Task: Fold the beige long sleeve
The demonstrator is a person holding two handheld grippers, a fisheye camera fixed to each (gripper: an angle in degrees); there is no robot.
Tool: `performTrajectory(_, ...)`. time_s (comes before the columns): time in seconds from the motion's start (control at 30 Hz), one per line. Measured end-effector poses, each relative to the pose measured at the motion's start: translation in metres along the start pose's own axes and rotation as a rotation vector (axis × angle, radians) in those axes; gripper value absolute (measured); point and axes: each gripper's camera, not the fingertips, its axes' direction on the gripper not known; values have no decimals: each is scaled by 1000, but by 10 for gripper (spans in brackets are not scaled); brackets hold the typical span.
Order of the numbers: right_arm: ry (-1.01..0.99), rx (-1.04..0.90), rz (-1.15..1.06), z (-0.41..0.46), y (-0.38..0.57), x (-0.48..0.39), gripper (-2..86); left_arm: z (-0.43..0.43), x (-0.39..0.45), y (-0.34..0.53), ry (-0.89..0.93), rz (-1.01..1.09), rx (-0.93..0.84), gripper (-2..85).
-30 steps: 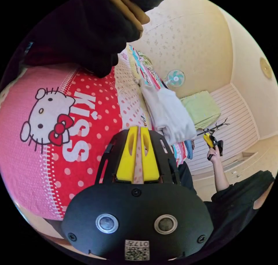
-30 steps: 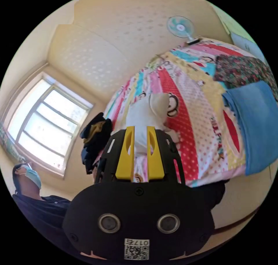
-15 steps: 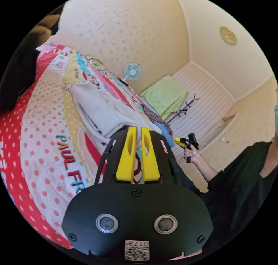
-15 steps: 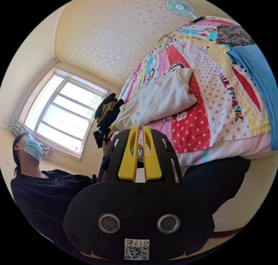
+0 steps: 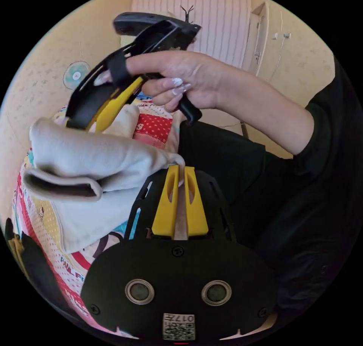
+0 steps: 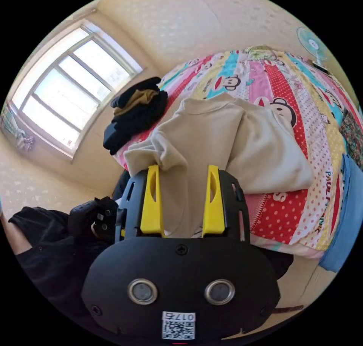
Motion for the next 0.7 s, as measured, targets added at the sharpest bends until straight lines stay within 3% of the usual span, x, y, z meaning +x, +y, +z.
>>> performTrajectory(0.07, -127, -98, -58, 13, -1, -2, 56, 8, 7, -8, -27, 23, -43, 19)
performTrajectory(0.17, -198, 98, -81, -30, 27, 5, 41, 5, 6, -6, -34, -45, -11, 29)
performTrajectory(0.23, -106, 220, -9, -75, 56, 21, 37, -4, 0, 2, -25, -121, 41, 21)
performTrajectory(0.3, 198, 280, 173, -126, 103, 46, 33, -20, -12, 15, 5, -208, 138, 1)
performTrajectory(0.37, 360, 282, 276, -149, 139, 64, 32, -24, -22, 20, 31, -240, 142, -3)
performTrajectory(0.5, 428, 393, 647, -180, 228, 107, 32, -22, -57, 17, -24, -389, 102, -5)
performTrajectory(0.6, 385, 232, 786, -162, 259, 132, 36, -17, -91, 2, 74, -459, 111, -2)
performTrajectory(0.7, 443, 156, 792, -151, 270, 130, 47, -19, -128, -35, 203, -439, 132, 21)
